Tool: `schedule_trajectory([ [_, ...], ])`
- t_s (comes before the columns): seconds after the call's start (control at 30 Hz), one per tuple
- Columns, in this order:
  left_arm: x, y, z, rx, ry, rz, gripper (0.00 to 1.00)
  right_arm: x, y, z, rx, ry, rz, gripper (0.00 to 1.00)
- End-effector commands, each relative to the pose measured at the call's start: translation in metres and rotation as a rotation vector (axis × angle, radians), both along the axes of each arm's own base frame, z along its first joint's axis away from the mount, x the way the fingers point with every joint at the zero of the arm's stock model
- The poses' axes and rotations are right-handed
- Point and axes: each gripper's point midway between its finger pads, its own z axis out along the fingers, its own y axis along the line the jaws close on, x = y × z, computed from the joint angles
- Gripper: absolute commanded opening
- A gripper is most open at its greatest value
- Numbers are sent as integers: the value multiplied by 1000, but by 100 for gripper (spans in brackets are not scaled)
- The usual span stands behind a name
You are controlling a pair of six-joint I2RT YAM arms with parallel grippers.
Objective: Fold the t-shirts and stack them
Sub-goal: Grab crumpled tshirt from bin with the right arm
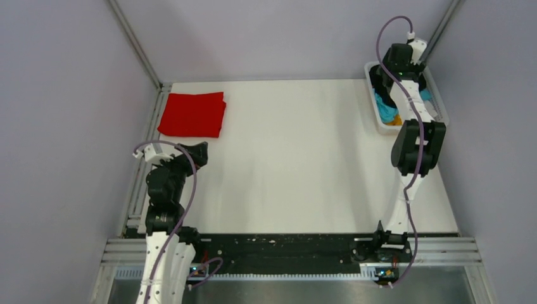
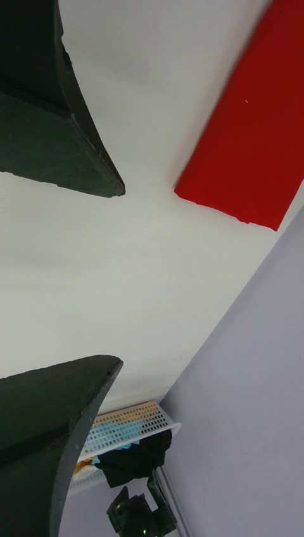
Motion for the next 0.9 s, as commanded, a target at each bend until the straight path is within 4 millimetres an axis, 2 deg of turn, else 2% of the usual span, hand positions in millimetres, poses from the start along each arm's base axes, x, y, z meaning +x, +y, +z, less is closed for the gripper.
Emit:
schedule_trajectory([
  [0.0, 5, 1, 12, -8, -55, 5, 99, 28, -20, -5, -25, -6, -46, 89],
  [0.1, 7, 2, 9, -8, -43, 11, 99, 45, -20, -17, -21, -10, -35, 85],
  [0.13, 7, 2, 9, -9, -42, 12, 99, 49, -21, -19, -13, -23, -46, 80],
  [0.17, 7, 2, 8, -9, -39, 12, 99, 52, -22, -21, -6, -38, -55, 71],
  [0.2, 8, 2, 9, -8, -40, 12, 99, 53, -23, -24, 6, -50, -71, 55],
  [0.23, 8, 2, 7, -7, -37, 10, 99, 55, -22, -23, 21, -67, -80, 19],
  [0.27, 8, 2, 8, -5, -34, 10, 99, 56, -22, -21, 41, -86, -89, 0],
  [0.37, 8, 2, 7, -2, -21, 10, 99, 59, -12, 14, 74, -167, -38, 0],
  [0.43, 8, 1, 7, -1, -20, 5, 99, 57, -5, 57, 60, -237, 18, 0],
  [0.5, 7, -1, 8, -3, -23, -5, 99, 47, -4, 104, 32, -305, 35, 0],
  [0.6, 6, -7, 10, -1, -39, -41, 99, 20, 0, 178, -27, -403, 77, 0],
  [0.73, 4, -9, 12, 0, -48, -56, 99, -19, 18, 257, -66, -537, 169, 0],
  [0.8, 3, -9, 13, 1, -52, -57, 99, -37, 37, 290, -54, -604, 267, 0],
  [0.87, 2, -12, 15, -1, -60, -69, 99, -55, 66, 316, -17, -658, 401, 0],
])
